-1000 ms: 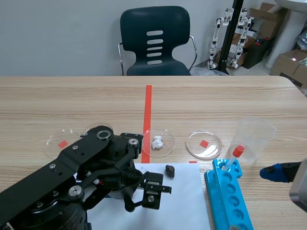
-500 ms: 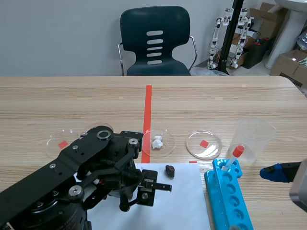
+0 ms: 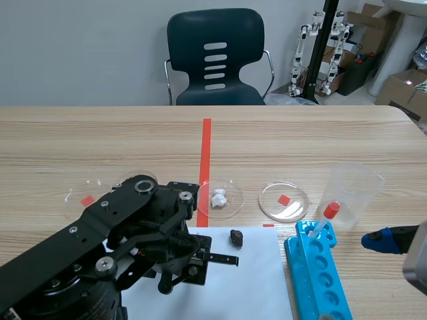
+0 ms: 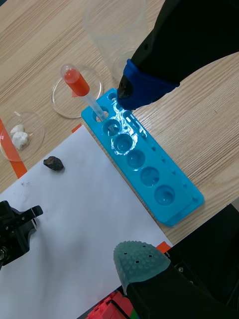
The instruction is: Pick up the middle mineral with the left hand
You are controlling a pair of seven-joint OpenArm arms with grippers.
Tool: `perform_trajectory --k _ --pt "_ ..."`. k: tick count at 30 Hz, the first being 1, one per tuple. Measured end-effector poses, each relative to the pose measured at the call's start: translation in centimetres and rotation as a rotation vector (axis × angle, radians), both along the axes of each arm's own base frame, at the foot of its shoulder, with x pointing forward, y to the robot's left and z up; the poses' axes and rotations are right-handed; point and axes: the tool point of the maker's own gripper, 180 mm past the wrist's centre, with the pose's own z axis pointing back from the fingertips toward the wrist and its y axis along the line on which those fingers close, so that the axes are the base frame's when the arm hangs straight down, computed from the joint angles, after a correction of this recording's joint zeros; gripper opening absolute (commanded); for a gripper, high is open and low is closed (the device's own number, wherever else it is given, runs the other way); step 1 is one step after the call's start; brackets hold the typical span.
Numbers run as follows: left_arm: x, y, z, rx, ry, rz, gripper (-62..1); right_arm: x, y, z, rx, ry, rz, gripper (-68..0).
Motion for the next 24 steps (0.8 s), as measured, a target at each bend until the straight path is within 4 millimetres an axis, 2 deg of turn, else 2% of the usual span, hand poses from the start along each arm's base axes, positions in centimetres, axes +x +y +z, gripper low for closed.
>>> perform_trajectory --k 16,20,24 --pt "0.0 0.0 0.3 -0.002 0.005 -0.002 -47.9 0.0 0.0 0.0 0.000 0.000 0.000 -12.8" --pt "0.9 0.5 1.9 -0.012 -0.060 -0.009 -47.9 0.0 0.0 0.0 0.000 0.000 0.000 -12.8" --pt "2.6 1.0 4.4 -0.036 -0.222 -0.024 -47.9 0.0 0.0 0.0 0.000 0.000 0.000 -12.8"
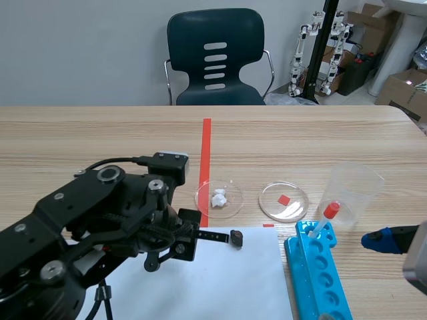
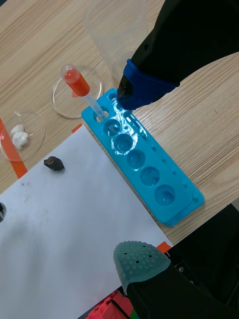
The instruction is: Pick up the middle mineral with the left hand
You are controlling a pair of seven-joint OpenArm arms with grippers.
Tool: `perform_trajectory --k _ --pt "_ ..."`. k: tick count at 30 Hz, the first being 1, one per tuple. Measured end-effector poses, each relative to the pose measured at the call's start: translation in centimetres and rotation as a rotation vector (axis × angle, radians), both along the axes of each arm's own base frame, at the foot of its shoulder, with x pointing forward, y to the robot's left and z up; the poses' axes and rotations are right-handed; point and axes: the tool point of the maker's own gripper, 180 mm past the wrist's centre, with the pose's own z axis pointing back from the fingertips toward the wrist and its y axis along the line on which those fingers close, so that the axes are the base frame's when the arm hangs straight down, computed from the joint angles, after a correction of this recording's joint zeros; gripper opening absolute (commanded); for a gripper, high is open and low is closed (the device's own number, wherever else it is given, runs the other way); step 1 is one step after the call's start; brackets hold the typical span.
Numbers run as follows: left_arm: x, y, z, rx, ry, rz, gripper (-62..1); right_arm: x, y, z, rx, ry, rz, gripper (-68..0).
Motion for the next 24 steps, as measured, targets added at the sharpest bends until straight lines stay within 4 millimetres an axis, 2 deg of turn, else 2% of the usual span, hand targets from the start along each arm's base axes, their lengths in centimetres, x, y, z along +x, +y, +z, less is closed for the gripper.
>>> perform_trajectory --k 6,9,13,16,21,24 --pt "0.5 0.8 3.4 -0.067 -0.189 0.024 -47.9 0.0 0.0 0.0 0.000 0.000 0.000 -12.8" --pt "0.6 2.5 4.9 -0.090 -0.253 0.068 -47.9 0.0 0.0 0.0 0.000 0.000 0.000 -12.8" --pt "0.8 5.7 6.9 -0.090 -0.357 0.104 -47.9 0.0 0.0 0.0 0.000 0.000 0.000 -12.8" --pt "0.5 7.3 8.5 -0.094 -0.426 0.055 -47.9 0.0 0.0 0.0 0.000 0.000 0.000 -12.8" --pt "-0.7 8.3 12.0 -0.130 -0.547 -0.052 -47.9 0.0 0.0 0.0 0.000 0.000 0.000 -12.8" --pt "-1.8 9.8 13.4 -0.110 -0.596 -0.071 -47.9 0.0 0.0 0.0 0.000 0.000 0.000 -12.8"
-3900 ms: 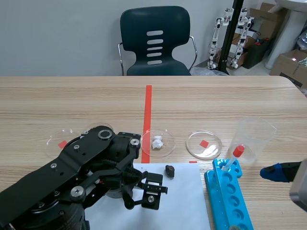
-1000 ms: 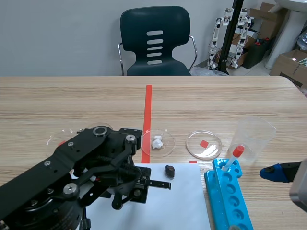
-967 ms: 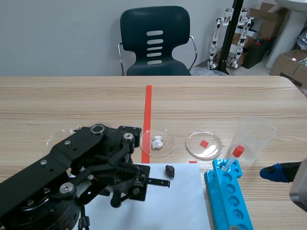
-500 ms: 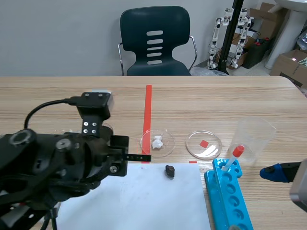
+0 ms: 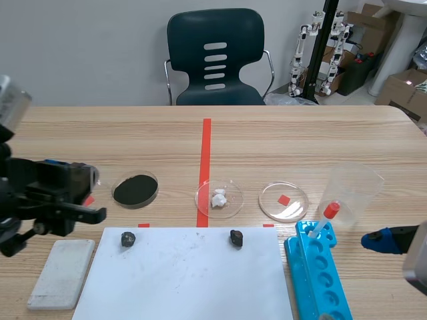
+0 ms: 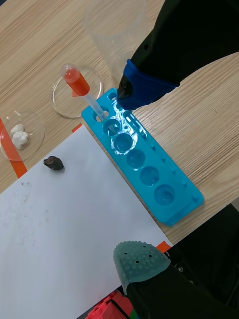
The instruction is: Pick up the middle mineral with the left hand
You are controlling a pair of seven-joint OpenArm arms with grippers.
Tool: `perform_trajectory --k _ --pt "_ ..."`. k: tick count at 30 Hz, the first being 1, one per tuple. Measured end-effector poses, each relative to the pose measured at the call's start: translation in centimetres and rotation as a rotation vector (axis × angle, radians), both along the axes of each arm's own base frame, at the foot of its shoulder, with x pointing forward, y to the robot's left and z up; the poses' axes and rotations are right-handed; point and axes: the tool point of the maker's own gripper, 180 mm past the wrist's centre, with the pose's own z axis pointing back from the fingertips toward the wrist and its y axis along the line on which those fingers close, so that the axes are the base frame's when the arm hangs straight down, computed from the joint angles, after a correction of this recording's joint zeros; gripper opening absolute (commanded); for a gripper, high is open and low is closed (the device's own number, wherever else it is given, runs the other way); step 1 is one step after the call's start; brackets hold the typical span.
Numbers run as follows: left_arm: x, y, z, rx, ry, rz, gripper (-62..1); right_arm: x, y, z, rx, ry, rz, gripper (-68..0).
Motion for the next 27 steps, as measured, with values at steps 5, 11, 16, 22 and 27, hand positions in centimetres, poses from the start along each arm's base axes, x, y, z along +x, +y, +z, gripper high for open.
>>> perform_trajectory --k 5,11,16,22,27 --pt "-2.0 2.1 1.3 0.053 -0.038 -0.009 -47.9 0.0 0.0 0.0 0.000 0.000 0.000 -12.8" --pt "-4.1 2.8 2.1 0.083 -0.060 -0.054 -47.9 0.0 0.0 0.0 0.000 0.000 0.000 -12.8" --pt "-5.7 3.2 2.2 0.075 -0.079 -0.053 -47.9 0.0 0.0 0.0 0.000 0.000 0.000 -12.8" --pt "-6.4 3.3 2.2 0.072 -0.076 -0.053 -47.9 0.0 0.0 0.0 0.000 0.000 0.000 -12.8" --pt "-6.3 3.3 2.2 0.072 -0.079 -0.053 -47.9 0.0 0.0 0.0 0.000 0.000 0.000 -12.8"
